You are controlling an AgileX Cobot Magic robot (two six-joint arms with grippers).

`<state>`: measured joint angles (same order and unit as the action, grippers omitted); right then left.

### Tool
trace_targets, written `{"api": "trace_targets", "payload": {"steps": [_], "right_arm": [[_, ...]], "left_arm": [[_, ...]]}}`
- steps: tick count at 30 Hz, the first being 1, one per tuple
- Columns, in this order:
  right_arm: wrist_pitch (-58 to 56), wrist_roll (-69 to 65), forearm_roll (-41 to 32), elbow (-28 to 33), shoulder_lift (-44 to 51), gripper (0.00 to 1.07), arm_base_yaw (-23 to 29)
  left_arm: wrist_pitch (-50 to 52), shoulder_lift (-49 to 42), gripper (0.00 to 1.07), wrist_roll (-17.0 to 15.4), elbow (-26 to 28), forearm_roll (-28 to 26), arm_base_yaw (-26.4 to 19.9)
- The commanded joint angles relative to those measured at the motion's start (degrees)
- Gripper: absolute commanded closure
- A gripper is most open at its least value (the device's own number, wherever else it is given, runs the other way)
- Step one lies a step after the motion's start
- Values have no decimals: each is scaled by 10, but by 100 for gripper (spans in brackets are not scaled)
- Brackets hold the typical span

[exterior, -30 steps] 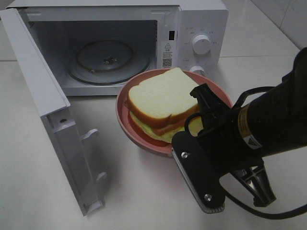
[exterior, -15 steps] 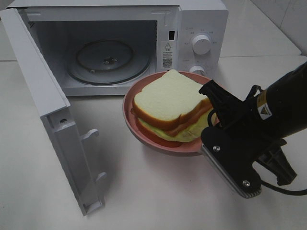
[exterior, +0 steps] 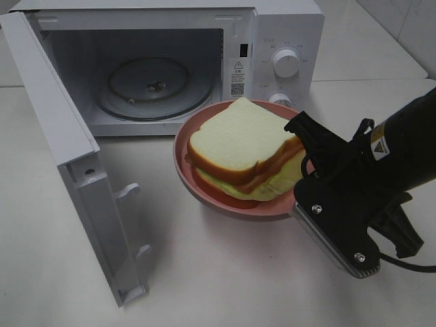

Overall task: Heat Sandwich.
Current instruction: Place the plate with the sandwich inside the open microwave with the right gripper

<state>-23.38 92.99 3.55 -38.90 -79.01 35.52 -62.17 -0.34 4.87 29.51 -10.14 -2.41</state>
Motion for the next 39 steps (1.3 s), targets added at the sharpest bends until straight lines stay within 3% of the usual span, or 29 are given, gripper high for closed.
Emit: {"api": "trace_targets", "payload": {"steps": [1,11,39], "right_arm": [[19,6,-6,-2,3,107,3],[54,-5,14,-15,-30,107,30],[40,30,-25,-160,-175,107,30]], "left_arm": [[6,-9,9,1,-1,-4,1],[6,-9,9,0,-1,-4,1],[6,-9,9,0,-1,-4,1]]}}
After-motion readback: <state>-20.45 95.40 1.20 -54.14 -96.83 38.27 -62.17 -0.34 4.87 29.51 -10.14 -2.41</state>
